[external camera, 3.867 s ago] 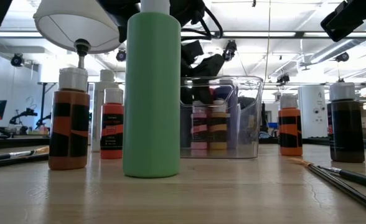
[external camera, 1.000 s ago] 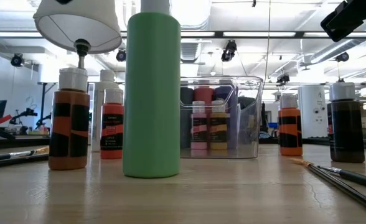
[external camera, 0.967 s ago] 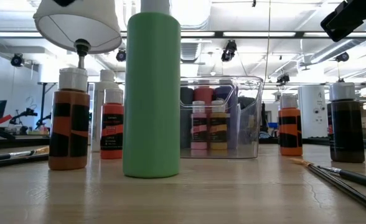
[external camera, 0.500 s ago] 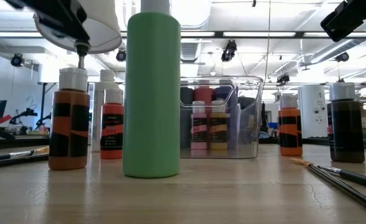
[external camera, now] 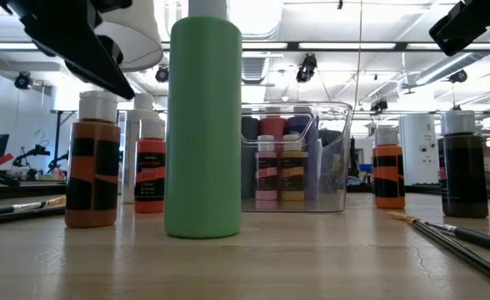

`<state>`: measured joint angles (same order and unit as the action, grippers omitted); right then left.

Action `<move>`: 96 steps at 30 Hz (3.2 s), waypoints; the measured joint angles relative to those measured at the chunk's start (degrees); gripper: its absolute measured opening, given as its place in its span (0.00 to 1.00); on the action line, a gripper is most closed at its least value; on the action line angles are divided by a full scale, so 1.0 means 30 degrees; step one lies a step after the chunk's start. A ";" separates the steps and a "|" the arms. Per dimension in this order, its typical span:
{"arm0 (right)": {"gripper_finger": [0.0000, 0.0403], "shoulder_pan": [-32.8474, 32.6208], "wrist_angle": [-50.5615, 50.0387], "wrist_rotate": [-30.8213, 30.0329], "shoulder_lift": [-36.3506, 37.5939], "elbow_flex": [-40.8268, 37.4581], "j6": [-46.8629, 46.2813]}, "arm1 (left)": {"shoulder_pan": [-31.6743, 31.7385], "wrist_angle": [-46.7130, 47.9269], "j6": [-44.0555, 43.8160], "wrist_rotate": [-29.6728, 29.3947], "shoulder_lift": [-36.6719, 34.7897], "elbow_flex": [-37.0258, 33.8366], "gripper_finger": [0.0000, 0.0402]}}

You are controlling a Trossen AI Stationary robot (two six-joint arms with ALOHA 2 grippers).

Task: Pick & Place Paint Supplies
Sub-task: Put the red paint bottle into the transparent bin

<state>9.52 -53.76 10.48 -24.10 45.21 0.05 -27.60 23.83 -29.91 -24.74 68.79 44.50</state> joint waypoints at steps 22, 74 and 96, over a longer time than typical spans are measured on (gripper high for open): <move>0.02 0.0000 0.0000 0.0000 0.0000 0.0000 0.0000 | 0.0785 -0.2339 0.0321 0.0068 0.0772 -0.1460 0.55; 0.02 0.0000 -0.0006 0.0000 0.0007 0.0000 0.0000 | 0.1932 -0.3947 0.1464 0.0293 0.2929 -0.0841 0.42; 0.02 0.0000 0.0000 0.0000 0.0007 0.0000 -0.0002 | 0.1925 -0.3940 0.1260 0.0300 0.2929 -0.0716 0.31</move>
<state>9.52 -53.76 10.48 -24.08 45.21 0.05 -21.82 12.01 -26.13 -23.84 77.58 42.35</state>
